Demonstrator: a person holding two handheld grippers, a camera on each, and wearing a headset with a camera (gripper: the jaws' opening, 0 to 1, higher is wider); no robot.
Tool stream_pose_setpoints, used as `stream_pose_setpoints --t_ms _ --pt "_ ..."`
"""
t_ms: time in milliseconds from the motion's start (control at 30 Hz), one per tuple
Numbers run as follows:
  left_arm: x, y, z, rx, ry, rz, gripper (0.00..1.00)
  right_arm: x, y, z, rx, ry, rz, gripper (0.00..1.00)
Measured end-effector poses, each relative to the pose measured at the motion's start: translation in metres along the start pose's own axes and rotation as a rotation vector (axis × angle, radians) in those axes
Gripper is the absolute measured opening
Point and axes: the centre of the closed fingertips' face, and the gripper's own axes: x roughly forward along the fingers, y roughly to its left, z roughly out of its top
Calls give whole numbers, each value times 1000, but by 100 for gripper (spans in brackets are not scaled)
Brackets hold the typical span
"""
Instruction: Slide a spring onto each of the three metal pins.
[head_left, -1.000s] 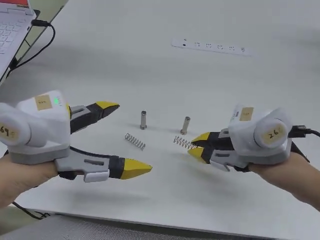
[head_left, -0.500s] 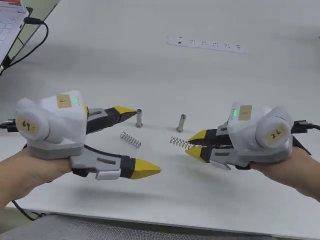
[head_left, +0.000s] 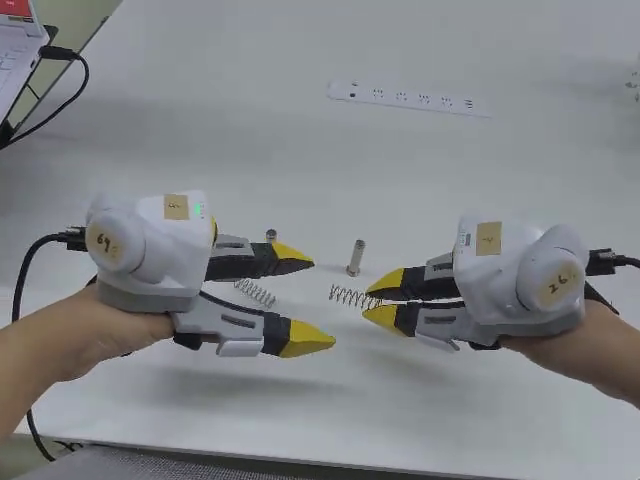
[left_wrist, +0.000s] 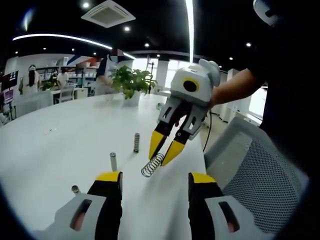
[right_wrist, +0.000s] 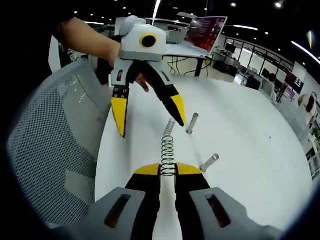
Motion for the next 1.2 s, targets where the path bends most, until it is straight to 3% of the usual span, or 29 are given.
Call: stream_pose_setpoints --t_ms 367,967,1200 --pt "8 -5 5 -19 -8 -83 22 -5 6 10 -34 -29 34 8" --pt "14 -12 10 -27 -29 -116 6 -12 13 21 -57 -68 53 8" --pt "16 -17 12 -24 -34 -122 5 -16 15 19 -56 -68 57 8"
